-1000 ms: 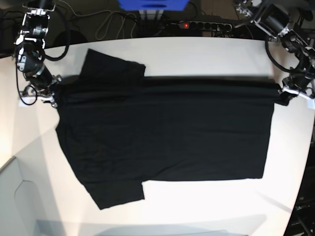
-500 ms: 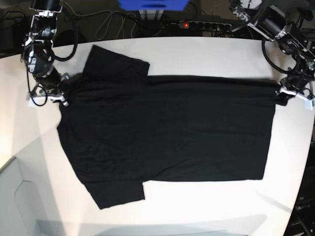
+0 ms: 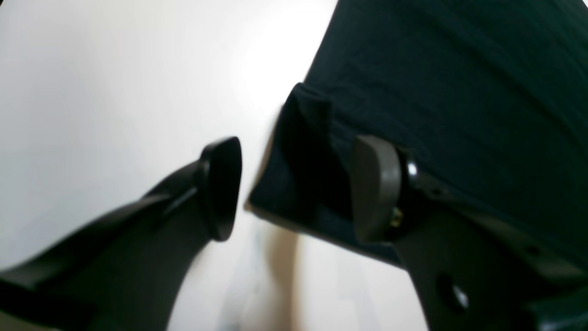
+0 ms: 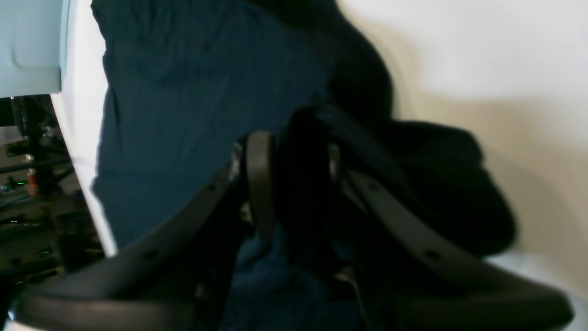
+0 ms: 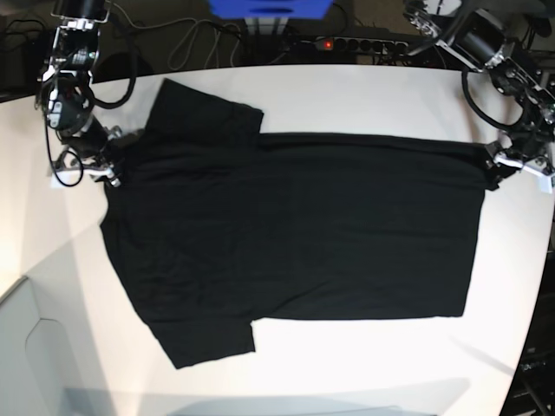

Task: Fold the T-shirt properly
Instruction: 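Release the shirt and lift both grippers slightly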

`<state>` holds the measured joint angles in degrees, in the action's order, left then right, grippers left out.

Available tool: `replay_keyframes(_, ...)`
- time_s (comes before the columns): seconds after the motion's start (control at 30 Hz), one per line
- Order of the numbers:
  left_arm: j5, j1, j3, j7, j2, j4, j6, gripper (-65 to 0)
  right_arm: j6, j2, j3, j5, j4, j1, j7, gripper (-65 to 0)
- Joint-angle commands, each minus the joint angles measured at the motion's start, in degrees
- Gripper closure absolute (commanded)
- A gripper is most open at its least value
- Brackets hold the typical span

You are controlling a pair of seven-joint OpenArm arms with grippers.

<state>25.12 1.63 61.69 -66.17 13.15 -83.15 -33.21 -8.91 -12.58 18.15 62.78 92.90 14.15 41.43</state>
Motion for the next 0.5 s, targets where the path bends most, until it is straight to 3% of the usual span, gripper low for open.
replay_keyframes(0.0, 1.3, 0.6, 0.2, 0.8, 1.1, -1.4, -0.1, -36.3, 0.4, -1.0, 0.4, 1.4, 1.1, -0.6, -0.2, -16.9)
replay_keyframes(0.27, 1.4, 0.0, 4.0, 0.7, 1.1, -1.4, -0.2, -36.3, 0.3, -1.2, 0.4, 1.4, 0.9, -0.6, -0.8, -23.0)
replay_keyframes(0.47, 1.5, -0.6, 4.1, 0.7, 1.1, -1.4, -0.7, -36.3, 0.3, -1.3, 3.3, 1.3, 0.9, -1.4, -0.8, -22.9)
